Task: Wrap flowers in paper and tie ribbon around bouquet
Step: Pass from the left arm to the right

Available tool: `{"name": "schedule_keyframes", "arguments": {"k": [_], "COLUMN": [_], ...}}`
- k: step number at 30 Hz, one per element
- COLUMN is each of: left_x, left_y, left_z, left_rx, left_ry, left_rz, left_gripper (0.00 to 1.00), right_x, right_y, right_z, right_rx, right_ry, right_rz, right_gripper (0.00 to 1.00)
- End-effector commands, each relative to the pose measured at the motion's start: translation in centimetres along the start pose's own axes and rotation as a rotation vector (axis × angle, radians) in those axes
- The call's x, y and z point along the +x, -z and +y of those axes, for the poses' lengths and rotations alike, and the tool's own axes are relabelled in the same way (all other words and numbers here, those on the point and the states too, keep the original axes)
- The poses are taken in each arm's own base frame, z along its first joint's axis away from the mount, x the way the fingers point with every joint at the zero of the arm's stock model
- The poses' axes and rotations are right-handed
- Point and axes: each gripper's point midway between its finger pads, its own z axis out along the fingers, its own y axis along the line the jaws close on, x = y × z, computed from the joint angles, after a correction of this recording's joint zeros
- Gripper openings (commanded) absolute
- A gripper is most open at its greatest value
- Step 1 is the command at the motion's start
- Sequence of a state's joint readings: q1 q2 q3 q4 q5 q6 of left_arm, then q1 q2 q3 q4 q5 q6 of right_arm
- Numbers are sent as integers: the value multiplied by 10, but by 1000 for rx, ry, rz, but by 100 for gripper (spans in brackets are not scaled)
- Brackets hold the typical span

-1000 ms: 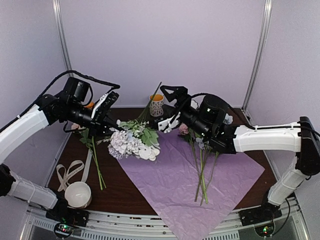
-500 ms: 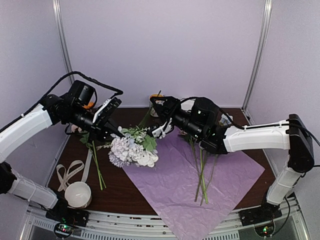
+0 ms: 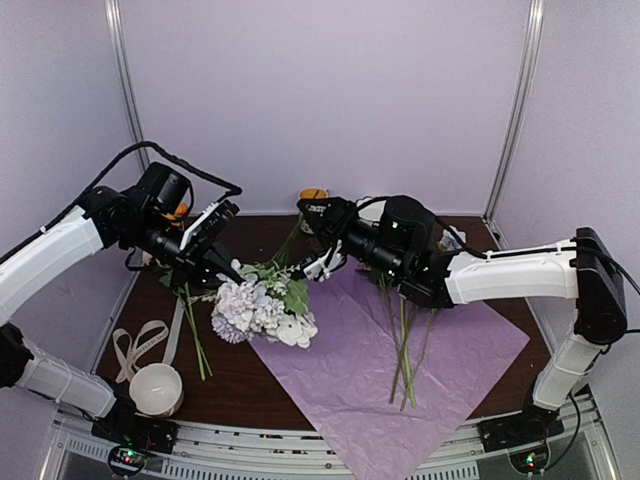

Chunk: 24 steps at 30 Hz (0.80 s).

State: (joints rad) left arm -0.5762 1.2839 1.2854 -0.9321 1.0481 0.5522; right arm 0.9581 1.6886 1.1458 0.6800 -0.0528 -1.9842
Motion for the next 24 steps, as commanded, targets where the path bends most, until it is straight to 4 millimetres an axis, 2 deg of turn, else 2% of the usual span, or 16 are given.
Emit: {"name": "schedule_keyframes", "arguments": {"k": [1,7,10,13,18,23,24], "left_x": [-19,-9,-14,-17,-19,-20,-23], "left_y": [8,10,12,13,14,15,15], "left_z": [-19,-26,-30,-30,-32,-28,-23], "left_rx": [59,91,100,100,92,69,41], "left_ry": [-92,-85,-107,-113,-120,-114,-108], "left_rz": [-35,36,16,11,13,13,11], "left_gripper": [0,0,0,0,0,0,0], "right_x": [-9,-12,-14,-13,-14,-8,-5], "right_y": [-1,16,21,20,20,23,25], "right_z": [-2,-3,0,-5,-9,-11,-14], "right_rx": [-6,-3,-19,1,16,21,31], "right_ry": [55,116,127,139,142,55,9], "right_rz": [-47,-83,-97,-92,-86,-24,6], "right_gripper": [41,47,48,46,29,0,0]}}
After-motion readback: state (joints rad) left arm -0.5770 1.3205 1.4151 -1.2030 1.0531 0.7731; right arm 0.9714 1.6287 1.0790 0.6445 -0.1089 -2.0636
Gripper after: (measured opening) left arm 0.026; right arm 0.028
